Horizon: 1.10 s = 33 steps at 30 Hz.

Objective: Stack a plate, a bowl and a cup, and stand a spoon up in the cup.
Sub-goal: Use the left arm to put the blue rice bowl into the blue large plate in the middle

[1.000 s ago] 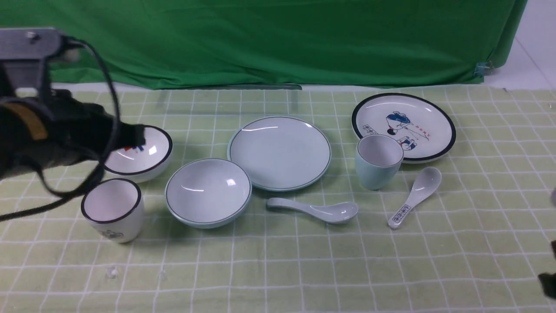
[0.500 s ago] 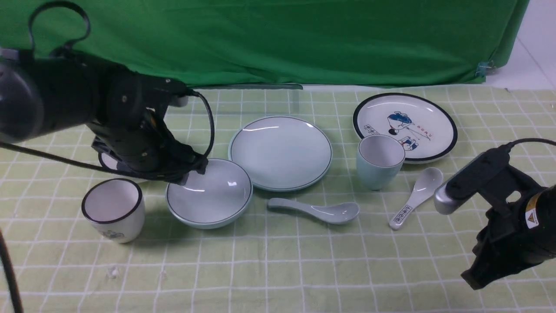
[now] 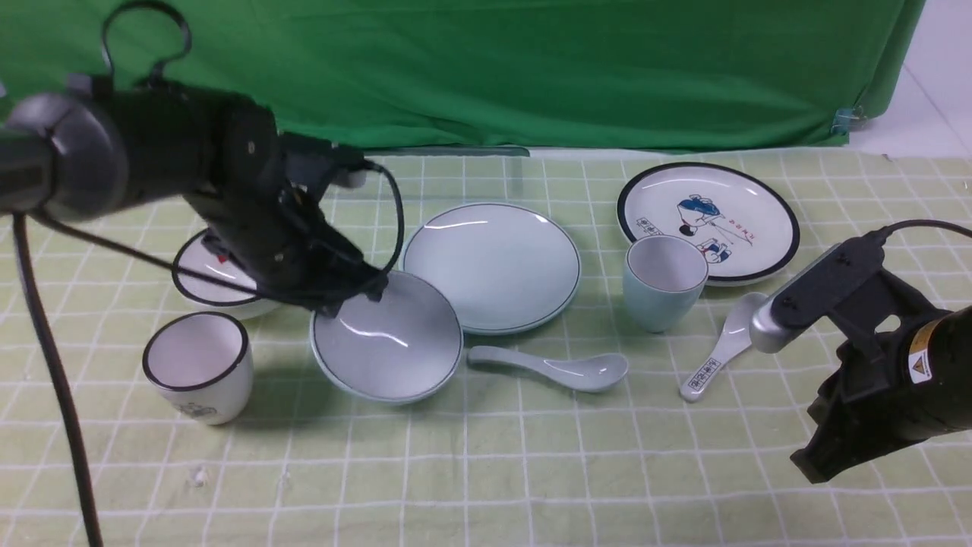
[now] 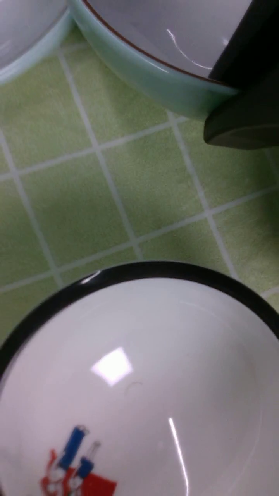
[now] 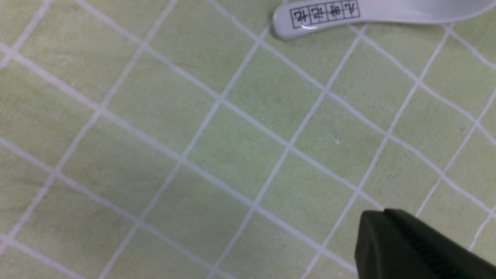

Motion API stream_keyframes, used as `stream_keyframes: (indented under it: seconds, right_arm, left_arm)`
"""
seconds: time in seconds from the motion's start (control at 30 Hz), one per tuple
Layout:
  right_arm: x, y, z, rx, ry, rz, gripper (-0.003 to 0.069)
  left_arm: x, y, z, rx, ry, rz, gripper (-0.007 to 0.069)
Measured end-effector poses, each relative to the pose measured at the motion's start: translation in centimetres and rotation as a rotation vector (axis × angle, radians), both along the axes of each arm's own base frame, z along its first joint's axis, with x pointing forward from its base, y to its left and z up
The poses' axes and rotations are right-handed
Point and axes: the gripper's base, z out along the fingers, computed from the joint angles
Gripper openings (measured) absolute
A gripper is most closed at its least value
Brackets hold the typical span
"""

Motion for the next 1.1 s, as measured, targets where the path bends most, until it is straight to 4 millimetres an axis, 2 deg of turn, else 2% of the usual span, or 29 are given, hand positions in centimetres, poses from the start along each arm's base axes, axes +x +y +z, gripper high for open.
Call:
stream_keyframes:
  seconds: [0.13,0.2,0.27,0.33,0.4,0.53,0.57,0.63,0.77,0.87,0.9,0.97,1.0,1.03,1.07,1.1]
  right_arm:
    - [0.1,0.1,0.1,0.013,-0.011,-0.006,0.0013]
    - [0.1,0.2,0.0,0.036,0.000,-0.021,0.0013]
    - [0.2,0.4,0.0,0.052,0.013,-0.034,0.0013]
    - [1.0,0.8,0.1,0.084,0.041,-0.075,0.0031]
    - [1.7,1.2,0.4,0.103,0.043,-0.102,0.0073]
    - [4.1,2.2,1.7,0.149,0.014,-0.140,0.0192]
    - [4.4,2.3,1.8,0.152,0.011,-0.143,0.0198]
    - [6.3,2.7,2.3,0.187,0.001,-0.183,0.0244]
    - [9.4,2.8,2.2,0.224,0.004,-0.243,0.0288]
    - [12.9,3.0,1.8,0.272,0.015,-0.293,0.0332]
    - [13.2,3.1,2.1,0.276,0.010,-0.294,0.0335]
    - [15.6,3.5,1.2,0.280,0.032,-0.309,0.0350]
    - [15.7,3.5,1.4,0.282,0.026,-0.308,0.0351]
    - [17.1,3.9,0.7,0.281,0.036,-0.311,0.0349]
    - [17.7,4.1,0.2,0.280,0.039,-0.312,0.0344]
    - [17.8,4.1,0.1,0.280,0.040,-0.312,0.0342]
  left_arm:
    - [1.5,-1.2,4.2,-0.125,-0.148,-0.039,-0.0010]
    - [2.7,-1.8,4.8,-0.189,-0.218,-0.033,-0.0010]
    - [3.4,-2.2,4.6,-0.217,-0.236,-0.025,-0.0010]
    - [5.2,-2.8,2.8,-0.252,-0.240,-0.002,-0.0010]
    - [6.2,-3.1,0.9,-0.254,-0.207,0.001,-0.0010]
    - [7.7,-3.6,-2.3,-0.261,-0.151,0.014,-0.0008]
    - [7.8,-3.6,-2.4,-0.260,-0.151,0.013,-0.0008]
    - [8.1,-3.7,-3.2,-0.247,-0.150,-0.012,0.0008]
    - [8.3,-3.7,-3.2,-0.231,-0.170,-0.044,0.0096]
    - [8.4,-3.8,-1.9,-0.245,-0.180,-0.051,0.0255]
    - [8.4,-3.9,-1.5,-0.248,-0.185,-0.052,0.0264]
    - [7.6,-3.9,1.3,-0.265,-0.166,-0.069,0.0375]
    - [7.5,-3.9,1.6,-0.268,-0.166,-0.070,0.0375]
    - [6.6,-3.7,4.0,-0.273,-0.176,-0.080,0.0414]
    - [5.8,-3.4,5.6,-0.274,-0.185,-0.087,0.0426]
    - [5.8,-3.3,5.6,-0.274,-0.181,-0.087,0.0428]
